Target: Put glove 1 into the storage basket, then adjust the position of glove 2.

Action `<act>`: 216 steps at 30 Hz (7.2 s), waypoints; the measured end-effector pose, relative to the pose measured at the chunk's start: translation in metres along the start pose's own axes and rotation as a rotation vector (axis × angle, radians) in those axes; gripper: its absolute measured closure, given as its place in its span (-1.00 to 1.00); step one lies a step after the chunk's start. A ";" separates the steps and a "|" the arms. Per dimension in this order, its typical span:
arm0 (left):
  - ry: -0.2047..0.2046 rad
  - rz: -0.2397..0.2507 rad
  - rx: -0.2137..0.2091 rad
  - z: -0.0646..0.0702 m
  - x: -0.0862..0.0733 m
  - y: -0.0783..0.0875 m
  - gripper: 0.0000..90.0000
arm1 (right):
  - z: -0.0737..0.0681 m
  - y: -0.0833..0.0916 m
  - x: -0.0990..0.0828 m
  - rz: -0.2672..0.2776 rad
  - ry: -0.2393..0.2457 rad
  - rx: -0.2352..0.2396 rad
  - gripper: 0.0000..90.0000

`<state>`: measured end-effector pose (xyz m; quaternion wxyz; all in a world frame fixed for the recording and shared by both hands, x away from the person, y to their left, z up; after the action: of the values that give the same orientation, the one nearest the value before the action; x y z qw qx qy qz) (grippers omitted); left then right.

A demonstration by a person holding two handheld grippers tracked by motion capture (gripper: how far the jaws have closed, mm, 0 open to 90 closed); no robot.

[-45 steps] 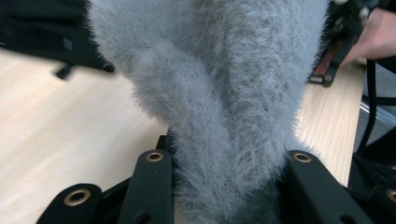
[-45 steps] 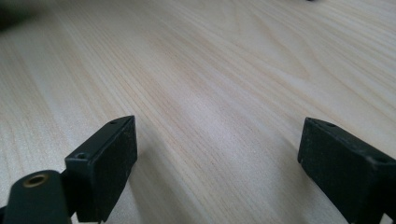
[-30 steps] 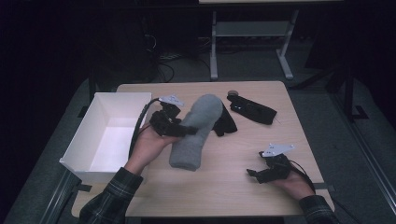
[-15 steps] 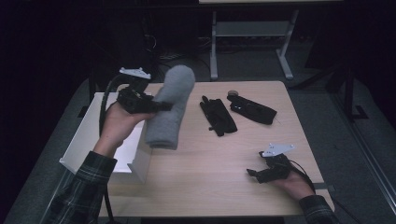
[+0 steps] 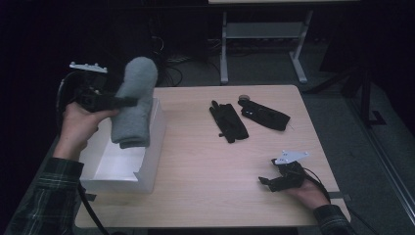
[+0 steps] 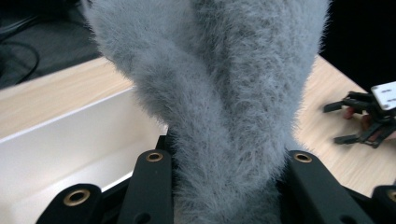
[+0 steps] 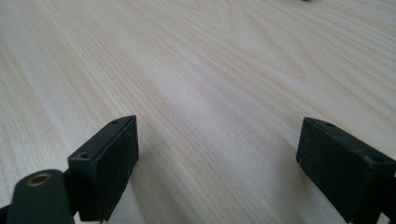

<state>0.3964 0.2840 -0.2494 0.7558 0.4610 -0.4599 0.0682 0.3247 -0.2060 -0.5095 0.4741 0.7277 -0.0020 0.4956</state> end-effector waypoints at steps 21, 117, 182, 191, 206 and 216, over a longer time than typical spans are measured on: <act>0.139 -0.214 0.024 -0.064 -0.095 -0.054 0.45 | 0.000 0.000 0.001 -0.002 -0.019 -0.008 -0.72; -0.242 -0.080 -0.085 0.142 -0.066 -0.166 -0.59 | 0.000 -0.001 0.001 -0.005 -0.026 -0.019 -0.77; -0.318 -0.091 -0.091 0.123 -0.181 -0.216 -0.72 | 0.166 -0.044 0.072 -0.002 -0.192 -0.298 1.00; -0.316 -0.091 -0.092 0.123 -0.181 -0.216 -0.72 | 0.154 -0.037 0.068 -0.039 -0.188 -0.228 1.00; -0.321 -0.092 -0.090 0.123 -0.181 -0.216 -0.72 | 0.114 -0.021 0.049 -0.101 -0.135 -0.124 1.00; -0.322 -0.092 -0.090 0.123 -0.181 -0.216 -0.72 | 0.077 -0.012 0.041 -0.134 -0.084 -0.039 1.00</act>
<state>0.3301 0.1264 -0.5049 0.6946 0.4524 -0.5559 -0.0617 0.4068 -0.2335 -0.4930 0.5200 0.7369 0.0171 0.4316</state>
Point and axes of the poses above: each handheld gripper's, and its own axes: y roughly backward along the jaws, x roughly out of its top, z roughly to its right, the point moved 4 cm from there along -y, roughly forward along the jaws, and after that the axes turned 2 degrees about -y, right-handed, at the moved point
